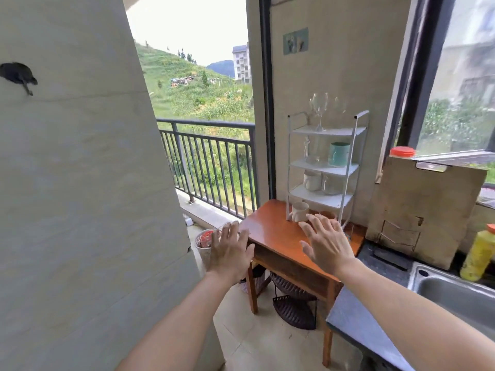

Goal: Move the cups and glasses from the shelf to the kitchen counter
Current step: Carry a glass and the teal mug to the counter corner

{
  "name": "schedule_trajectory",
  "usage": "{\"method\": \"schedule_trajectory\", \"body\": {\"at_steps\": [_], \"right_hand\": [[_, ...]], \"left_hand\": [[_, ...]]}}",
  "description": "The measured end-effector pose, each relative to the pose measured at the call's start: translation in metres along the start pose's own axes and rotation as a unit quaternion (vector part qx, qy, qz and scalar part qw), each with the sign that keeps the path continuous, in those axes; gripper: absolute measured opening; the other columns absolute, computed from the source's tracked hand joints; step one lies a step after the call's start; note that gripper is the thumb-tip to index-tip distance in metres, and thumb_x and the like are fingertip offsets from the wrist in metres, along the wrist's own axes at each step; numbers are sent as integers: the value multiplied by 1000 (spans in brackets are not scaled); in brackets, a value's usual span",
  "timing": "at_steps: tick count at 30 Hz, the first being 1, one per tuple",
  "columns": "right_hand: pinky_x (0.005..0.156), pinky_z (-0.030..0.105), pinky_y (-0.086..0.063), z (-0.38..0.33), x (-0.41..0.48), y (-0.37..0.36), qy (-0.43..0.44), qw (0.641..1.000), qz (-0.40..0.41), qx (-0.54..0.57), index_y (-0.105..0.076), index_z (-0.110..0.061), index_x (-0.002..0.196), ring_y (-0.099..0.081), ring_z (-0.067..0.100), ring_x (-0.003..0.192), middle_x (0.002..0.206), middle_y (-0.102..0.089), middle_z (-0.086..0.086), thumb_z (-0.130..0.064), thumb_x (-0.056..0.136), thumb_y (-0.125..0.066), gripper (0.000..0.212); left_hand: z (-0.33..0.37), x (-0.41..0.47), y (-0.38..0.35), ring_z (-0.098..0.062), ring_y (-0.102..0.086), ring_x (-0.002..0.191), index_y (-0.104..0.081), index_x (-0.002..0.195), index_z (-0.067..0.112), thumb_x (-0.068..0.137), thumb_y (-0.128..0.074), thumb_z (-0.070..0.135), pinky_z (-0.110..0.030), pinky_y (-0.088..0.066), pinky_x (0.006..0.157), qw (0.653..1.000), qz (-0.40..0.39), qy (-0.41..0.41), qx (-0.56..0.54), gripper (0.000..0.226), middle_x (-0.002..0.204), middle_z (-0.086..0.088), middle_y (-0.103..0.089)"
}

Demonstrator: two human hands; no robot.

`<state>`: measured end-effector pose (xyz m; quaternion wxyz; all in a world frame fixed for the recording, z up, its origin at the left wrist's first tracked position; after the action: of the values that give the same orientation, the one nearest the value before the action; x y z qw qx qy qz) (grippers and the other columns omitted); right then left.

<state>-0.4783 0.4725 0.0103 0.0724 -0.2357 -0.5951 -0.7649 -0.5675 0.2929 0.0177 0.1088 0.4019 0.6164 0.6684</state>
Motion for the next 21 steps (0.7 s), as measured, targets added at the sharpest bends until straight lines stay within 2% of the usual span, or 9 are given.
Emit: {"method": "schedule_trajectory", "body": {"at_steps": [9,13,18,21], "right_hand": [[80,48,-48,79,93,-79,-58,998,-21,-7,-57,-12,115,-58,34,102,119,-59,15,-38,76,-70,49],[78,48,-49,123,142,-114,-75,997,-26,-17,-58,-10,106,-60,36,96,116,-61,17,-37,74,-72,44],[80,47,-48,175,210,-133,-90,996,-2,-16,-60,-9,112,-59,36,98,117,-60,16,-32,73,-72,47],[83,47,-48,194,237,-148,-97,995,-12,-13,-58,-9,115,-58,36,102,120,-59,16,-35,76,-68,48]], "left_hand": [[18,142,-73,-22,-35,129,-42,129,20,94,-39,44,-40,-26,106,996,-6,-70,-55,43,139,-6,-41],[32,209,-105,-20,-35,129,-41,131,20,94,-38,44,-39,-26,107,994,-6,-76,-84,45,138,-4,-41],[46,299,-124,-23,-35,129,-43,130,19,95,-37,44,-41,-26,108,991,20,-92,-95,44,139,-7,-41],[52,339,-139,-26,-42,123,-50,124,16,94,-42,43,-42,-30,103,989,29,-96,-105,42,131,-9,-49]]}}
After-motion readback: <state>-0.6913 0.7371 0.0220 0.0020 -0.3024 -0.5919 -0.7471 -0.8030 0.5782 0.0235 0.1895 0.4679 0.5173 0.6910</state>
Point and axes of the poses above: each hand's wrist, its own x-axis towards the middle knuckle, its own y-axis out of the back of the hand, z = x × y, the point moved 9 cm from there along x, towards the middle knuckle
